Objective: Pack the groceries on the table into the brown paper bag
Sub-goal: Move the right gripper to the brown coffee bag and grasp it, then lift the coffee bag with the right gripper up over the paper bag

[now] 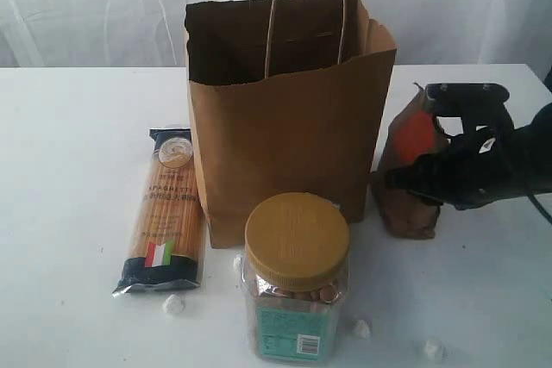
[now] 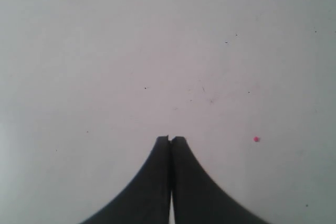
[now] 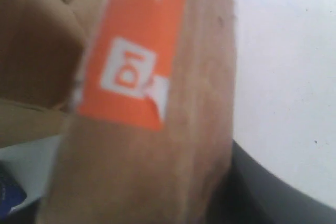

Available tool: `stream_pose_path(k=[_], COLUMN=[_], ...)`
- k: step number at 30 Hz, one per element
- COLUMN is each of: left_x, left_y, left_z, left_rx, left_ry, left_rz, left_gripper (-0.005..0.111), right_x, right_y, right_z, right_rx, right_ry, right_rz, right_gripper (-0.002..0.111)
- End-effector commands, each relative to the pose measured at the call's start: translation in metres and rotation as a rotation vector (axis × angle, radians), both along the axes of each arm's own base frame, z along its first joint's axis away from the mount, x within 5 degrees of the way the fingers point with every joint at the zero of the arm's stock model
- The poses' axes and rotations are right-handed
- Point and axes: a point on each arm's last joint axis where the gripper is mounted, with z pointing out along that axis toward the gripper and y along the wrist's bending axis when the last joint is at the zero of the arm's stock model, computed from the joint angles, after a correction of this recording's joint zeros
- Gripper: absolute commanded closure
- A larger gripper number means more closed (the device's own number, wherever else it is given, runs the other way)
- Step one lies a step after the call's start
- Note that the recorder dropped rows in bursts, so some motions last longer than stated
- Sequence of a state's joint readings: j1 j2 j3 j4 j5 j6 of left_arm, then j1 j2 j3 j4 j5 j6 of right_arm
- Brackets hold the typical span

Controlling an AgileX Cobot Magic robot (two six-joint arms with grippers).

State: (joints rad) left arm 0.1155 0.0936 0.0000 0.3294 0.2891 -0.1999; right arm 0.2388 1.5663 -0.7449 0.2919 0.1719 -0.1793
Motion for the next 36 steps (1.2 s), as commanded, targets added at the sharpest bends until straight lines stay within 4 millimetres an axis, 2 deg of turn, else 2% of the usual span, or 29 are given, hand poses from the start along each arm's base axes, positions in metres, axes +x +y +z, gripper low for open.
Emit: stream_pose_path(k=[1,4,11,14,21,24,28,36], left_x=[0.000,0.000,0.000,0.000,0.000,0.000,0.000,0.000], left_y=[0.000,0.000,0.000,0.000,0.000,0.000,0.000,0.000], left_z=[0.000,0.000,0.000,0.000,0.000,0.000,0.000,0.000], left_rx=[-0.008,-0.008,-0.008,-0.008,-0.008,-0.008,-0.008,-0.008], left_ry=[0.000,0.000,0.000,0.000,0.000,0.000,0.000,0.000], left_rz=[0.003,0.003,0.003,0.003,0.003,0.003,0.003,0.003], left_gripper=[0.107,0.107,0.107,0.107,0.107,0.107,0.107,0.107], right_x=[0.001,-0.003,-0.022,-0.043,-0.064,-0.073,-0.105,-0.134], right_y=[0.000,-0.001,-0.004,-0.010,-0.027,-0.031,-0.038,-0.046], right_z=[0.005,0.016,0.059,0.087,0.116,0.127,0.163,0.183], right_rx=[0.005,0.033,0.059,0.002,-0.081,-0.061,-0.009,0.014], right_ry=[-0.025,-0.051,-0.162,-0.228,-0.328,-0.378,-0.563,-0.682], right_rz=[-0.006,-0.025,-0.004,0.058,-0.013,-0.060,-0.067,-0.078], right_gripper=[0.093,0.102,0.103,0.103,0.103,0.103,0.103,0.103])
